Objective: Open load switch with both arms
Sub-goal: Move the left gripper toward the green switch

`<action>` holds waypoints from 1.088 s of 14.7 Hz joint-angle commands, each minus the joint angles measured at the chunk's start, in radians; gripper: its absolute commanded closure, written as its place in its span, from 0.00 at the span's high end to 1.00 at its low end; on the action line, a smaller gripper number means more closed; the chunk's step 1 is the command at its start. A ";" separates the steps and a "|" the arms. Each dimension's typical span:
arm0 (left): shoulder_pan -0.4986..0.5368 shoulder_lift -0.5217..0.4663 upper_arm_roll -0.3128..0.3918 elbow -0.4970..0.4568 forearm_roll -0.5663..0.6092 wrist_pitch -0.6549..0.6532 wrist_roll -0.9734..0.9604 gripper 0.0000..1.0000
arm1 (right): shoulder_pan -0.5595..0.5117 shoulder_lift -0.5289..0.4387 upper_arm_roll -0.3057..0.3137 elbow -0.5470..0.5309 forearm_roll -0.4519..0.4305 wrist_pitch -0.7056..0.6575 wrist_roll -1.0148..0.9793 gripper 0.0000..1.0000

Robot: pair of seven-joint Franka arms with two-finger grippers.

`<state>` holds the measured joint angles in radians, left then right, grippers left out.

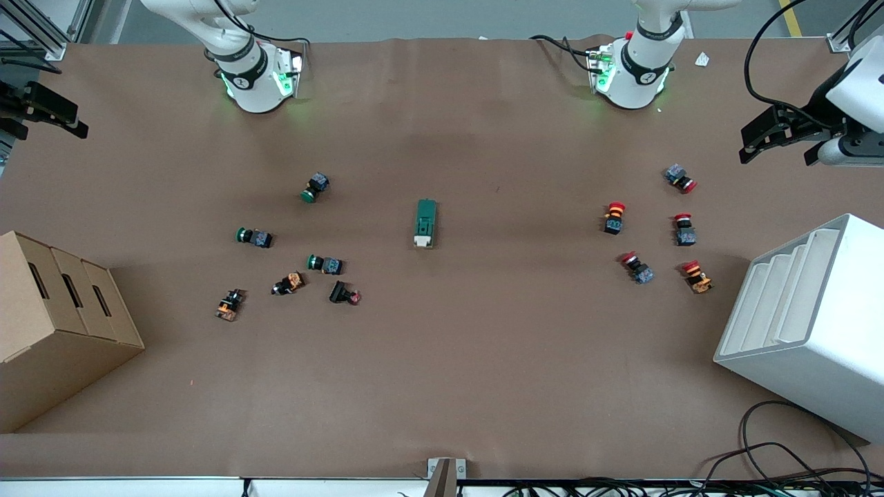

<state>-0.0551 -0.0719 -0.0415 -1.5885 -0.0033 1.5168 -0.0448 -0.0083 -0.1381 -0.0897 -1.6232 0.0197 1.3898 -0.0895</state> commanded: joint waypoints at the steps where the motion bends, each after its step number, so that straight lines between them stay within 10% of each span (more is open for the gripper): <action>1: -0.003 -0.005 -0.021 0.015 0.045 -0.021 -0.007 1.00 | -0.001 -0.003 0.004 -0.003 -0.015 0.003 -0.006 1.00; 7: -0.018 0.053 -0.067 0.056 0.029 0.000 -0.010 1.00 | -0.001 -0.003 0.004 -0.001 -0.015 0.006 -0.004 1.00; 16: -0.103 0.251 -0.460 0.006 0.051 0.270 -0.750 1.00 | -0.015 0.058 -0.001 0.008 -0.020 0.014 -0.010 1.00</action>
<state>-0.1237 0.1407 -0.4695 -1.5774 0.0218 1.7262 -0.6496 -0.0124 -0.0923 -0.0965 -1.6232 0.0178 1.3988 -0.0893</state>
